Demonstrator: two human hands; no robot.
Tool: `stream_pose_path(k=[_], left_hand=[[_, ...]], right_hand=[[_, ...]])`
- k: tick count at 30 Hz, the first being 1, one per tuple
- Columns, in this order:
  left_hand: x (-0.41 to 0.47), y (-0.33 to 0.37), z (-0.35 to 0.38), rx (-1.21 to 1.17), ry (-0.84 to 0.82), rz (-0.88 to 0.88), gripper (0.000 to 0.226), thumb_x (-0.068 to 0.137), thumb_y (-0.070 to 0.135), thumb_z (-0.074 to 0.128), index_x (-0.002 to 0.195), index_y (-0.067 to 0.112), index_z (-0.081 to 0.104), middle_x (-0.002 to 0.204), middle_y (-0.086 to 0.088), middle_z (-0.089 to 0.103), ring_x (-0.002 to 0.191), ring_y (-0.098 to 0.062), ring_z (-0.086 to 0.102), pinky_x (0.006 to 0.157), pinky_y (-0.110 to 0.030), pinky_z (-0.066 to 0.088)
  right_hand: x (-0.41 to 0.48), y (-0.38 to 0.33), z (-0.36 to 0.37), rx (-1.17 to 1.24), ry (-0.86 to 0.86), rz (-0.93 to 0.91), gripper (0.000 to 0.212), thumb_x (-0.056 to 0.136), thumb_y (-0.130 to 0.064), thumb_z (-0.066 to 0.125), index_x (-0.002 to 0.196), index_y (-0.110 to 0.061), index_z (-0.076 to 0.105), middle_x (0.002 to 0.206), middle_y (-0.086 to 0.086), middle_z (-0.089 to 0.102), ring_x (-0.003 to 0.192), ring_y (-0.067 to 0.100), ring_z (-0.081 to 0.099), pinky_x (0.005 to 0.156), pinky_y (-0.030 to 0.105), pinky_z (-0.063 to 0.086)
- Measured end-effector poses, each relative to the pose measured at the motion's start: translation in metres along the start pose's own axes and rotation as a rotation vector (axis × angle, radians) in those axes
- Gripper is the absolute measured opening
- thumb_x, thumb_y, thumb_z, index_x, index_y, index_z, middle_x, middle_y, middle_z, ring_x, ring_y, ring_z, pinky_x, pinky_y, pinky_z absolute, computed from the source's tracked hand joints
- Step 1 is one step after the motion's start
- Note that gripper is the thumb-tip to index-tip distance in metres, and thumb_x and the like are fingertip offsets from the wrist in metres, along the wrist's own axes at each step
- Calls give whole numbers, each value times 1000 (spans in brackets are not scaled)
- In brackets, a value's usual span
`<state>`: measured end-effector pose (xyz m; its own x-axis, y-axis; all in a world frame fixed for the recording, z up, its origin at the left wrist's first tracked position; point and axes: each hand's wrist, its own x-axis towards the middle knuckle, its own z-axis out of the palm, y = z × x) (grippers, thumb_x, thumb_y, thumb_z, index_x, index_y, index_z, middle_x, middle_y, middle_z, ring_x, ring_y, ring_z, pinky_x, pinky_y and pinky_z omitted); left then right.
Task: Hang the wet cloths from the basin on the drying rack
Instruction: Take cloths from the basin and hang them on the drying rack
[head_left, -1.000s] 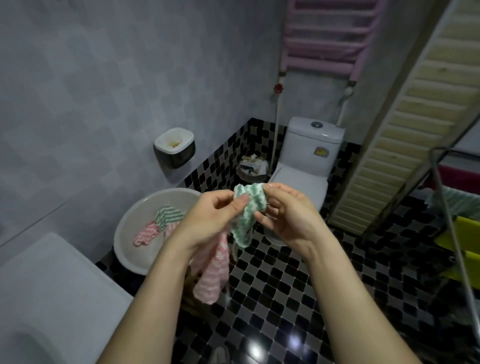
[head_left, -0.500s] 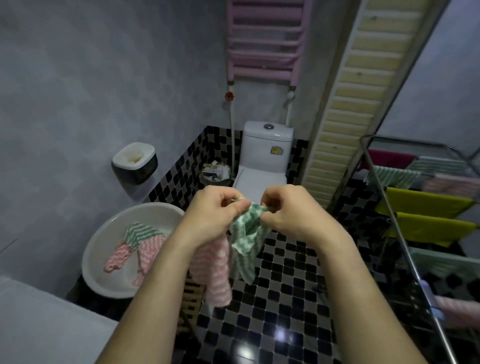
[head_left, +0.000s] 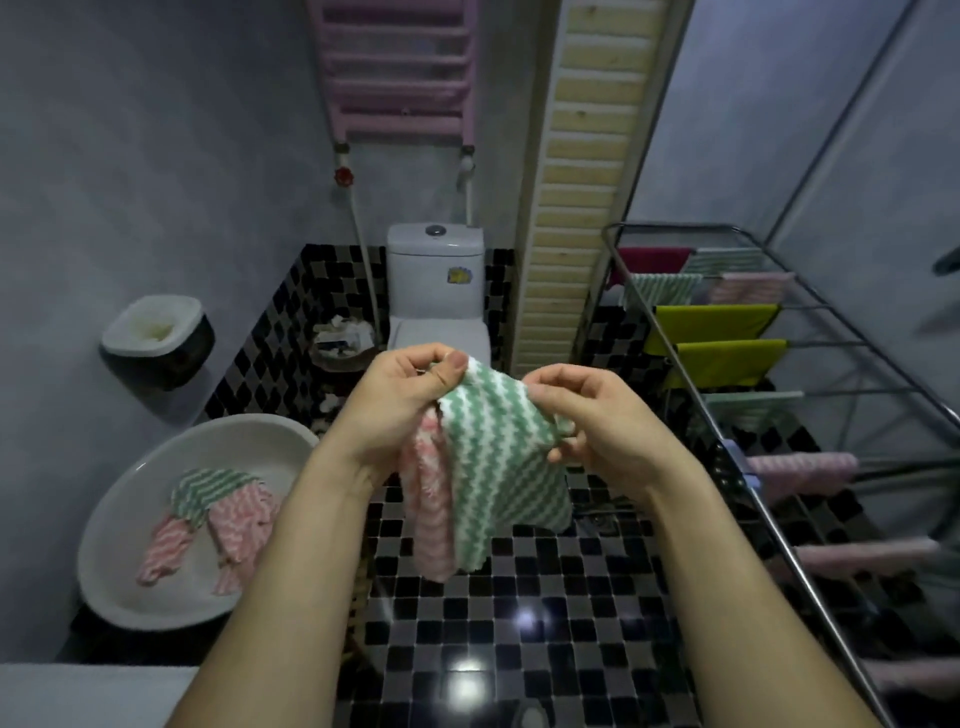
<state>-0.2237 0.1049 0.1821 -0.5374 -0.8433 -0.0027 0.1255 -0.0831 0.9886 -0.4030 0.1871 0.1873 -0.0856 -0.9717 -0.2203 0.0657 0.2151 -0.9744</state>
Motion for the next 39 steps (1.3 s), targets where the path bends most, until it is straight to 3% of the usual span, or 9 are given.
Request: stream_pose_path(k=[5,10,13,16,23,27,30,35,39], left_hand=[[1,-18,41,16,-85,-44,24,96,13,52,79,1,63,56,-3,63,48,-11,59,49,-20,48],[2,-24,87,133,-114,31,31,98,7,48,68,2,54,45,8,53,42,1,47,46,-11,39],[0,-32,115,196,-102,80,32,98,13,51,70,0,57,57,1,55,55,-10,49,55,-21,40],[0,-42,138,248,-113,103,30,96,20,56,76,-1,61,70,-10,53,68,-19,48,66,-34,38],[-5,-45,223,436,-198,178,22,91,21,64,71,21,72,66,6,68,66,-7,59,65,-31,46],[1,-53,278,588,-299,213,15,93,19,61,81,20,71,75,-1,70,73,-20,64,73,-43,52],[13,-54,311,614,-280,257,14,93,23,62,83,21,71,78,-2,71,79,-24,66,78,-49,53],[65,-65,374,620,-329,246,17,94,30,60,84,21,70,79,3,71,78,-17,65,75,-42,52],[104,-92,413,617,-468,172,15,97,25,54,90,17,64,84,1,68,78,-15,62,72,-37,50]], right_hand=[[-46,-9,-30,-428,171,-144,13,83,-24,74,87,-11,72,82,5,72,72,14,67,61,29,56],[-87,8,-64,-25,360,-175,7,85,-10,68,79,-6,67,77,9,66,71,18,63,61,29,57],[-111,22,-89,23,431,-137,5,87,-6,66,82,-6,68,79,7,67,77,18,65,68,30,59],[-139,29,-122,-235,470,-84,5,88,-7,67,90,-4,71,84,10,71,80,19,69,74,32,60],[-197,30,-213,-870,740,-12,13,86,-29,69,93,-21,77,83,-3,72,81,13,65,71,32,52],[-220,22,-264,-989,872,36,17,91,-33,61,93,-23,74,84,0,70,80,21,64,71,36,53],[-219,18,-306,-949,946,45,17,94,-27,58,97,-21,73,85,3,70,79,24,65,70,35,54],[-184,33,-393,-396,1040,35,10,95,-21,56,95,-17,65,62,7,65,38,7,57,40,19,44],[-161,56,-438,-172,1115,35,17,96,-15,55,81,-15,61,66,9,64,38,5,58,38,16,44]])
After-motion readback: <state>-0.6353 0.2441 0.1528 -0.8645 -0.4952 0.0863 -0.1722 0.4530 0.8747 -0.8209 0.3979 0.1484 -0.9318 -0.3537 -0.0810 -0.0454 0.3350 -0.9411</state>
